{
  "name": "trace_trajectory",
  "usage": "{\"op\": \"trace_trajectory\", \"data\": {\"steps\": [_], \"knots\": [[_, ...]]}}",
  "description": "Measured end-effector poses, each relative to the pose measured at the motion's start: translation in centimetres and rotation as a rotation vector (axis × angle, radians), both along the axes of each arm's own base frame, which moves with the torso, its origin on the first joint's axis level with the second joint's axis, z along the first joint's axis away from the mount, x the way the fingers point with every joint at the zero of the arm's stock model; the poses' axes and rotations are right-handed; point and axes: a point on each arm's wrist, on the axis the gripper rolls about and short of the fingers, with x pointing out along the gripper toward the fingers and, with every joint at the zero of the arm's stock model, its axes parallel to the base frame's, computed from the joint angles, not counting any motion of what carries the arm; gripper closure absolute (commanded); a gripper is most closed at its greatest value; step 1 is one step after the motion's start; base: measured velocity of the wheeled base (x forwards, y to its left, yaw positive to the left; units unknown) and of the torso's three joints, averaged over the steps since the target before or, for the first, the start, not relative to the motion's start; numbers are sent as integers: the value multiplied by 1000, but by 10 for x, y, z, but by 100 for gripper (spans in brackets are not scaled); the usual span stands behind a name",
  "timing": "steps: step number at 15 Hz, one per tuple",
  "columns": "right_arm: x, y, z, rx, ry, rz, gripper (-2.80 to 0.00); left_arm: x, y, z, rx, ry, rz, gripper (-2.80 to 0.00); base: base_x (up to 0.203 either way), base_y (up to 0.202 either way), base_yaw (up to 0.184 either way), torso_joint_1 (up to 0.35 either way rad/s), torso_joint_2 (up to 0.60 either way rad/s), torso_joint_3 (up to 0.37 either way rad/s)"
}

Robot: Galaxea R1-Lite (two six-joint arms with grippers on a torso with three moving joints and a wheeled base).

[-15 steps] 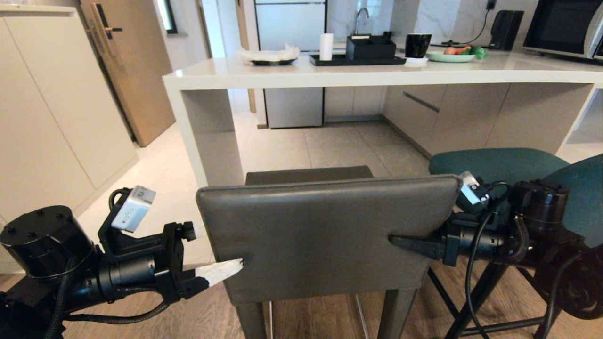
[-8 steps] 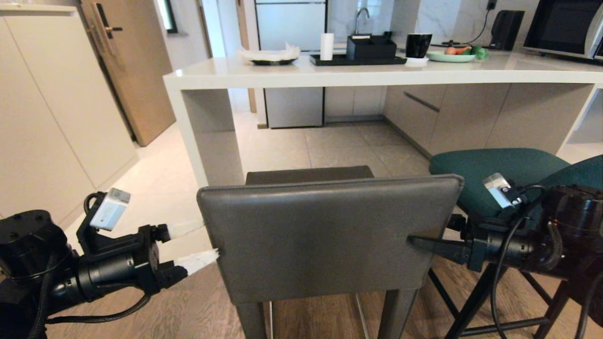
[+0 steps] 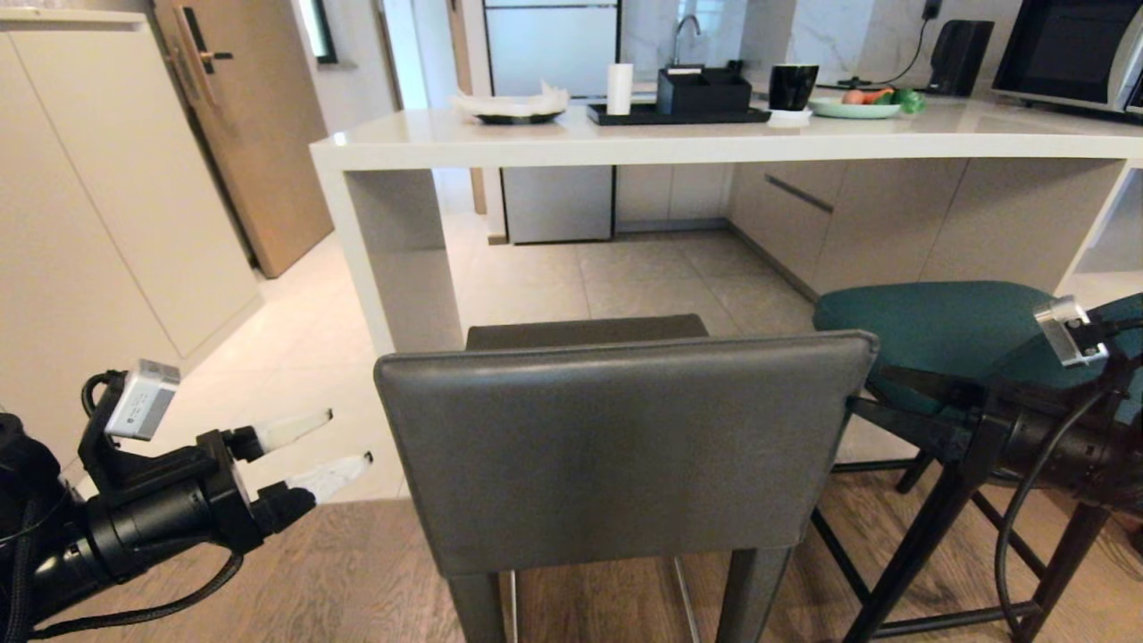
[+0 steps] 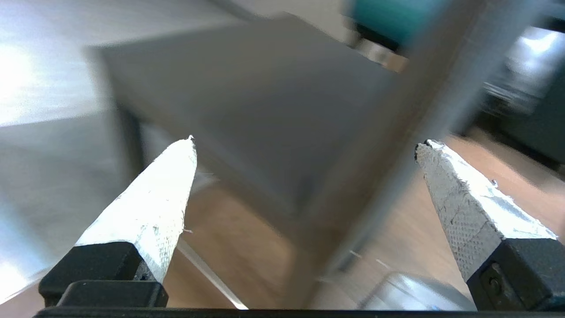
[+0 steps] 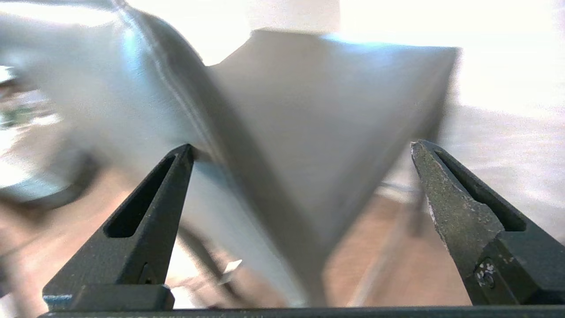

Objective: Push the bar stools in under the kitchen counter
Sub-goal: Pull the gray chair out from under the dining table, then push the blue chair back under the dining table

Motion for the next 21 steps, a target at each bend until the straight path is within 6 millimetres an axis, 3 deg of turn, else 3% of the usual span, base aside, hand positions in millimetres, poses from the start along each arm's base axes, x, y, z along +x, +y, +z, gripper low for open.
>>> {"op": "trace_trajectory", "data": {"steps": [4, 8, 11, 16, 21], "knots": [[-5, -3, 16, -82, -89, -357, -280, -3, 6, 7, 18, -50, 324, -280, 0, 0, 0, 0, 0, 0], [-33, -3, 36, -100, -78, -547, -280, -7, 12, 8, 80, -81, 674, -280, 0, 0, 0, 0, 0, 0], [-63, -2, 52, -88, -53, -577, -280, -22, 10, 15, 75, -117, 702, -280, 0, 0, 0, 0, 0, 0], [-116, -2, 96, -44, -122, -702, -280, -57, 9, 52, 43, -217, 729, -280, 0, 0, 0, 0, 0, 0], [-186, 1, 115, -26, -225, -717, -280, -123, 5, 98, 11, -234, 719, -280, 0, 0, 0, 0, 0, 0]]}}
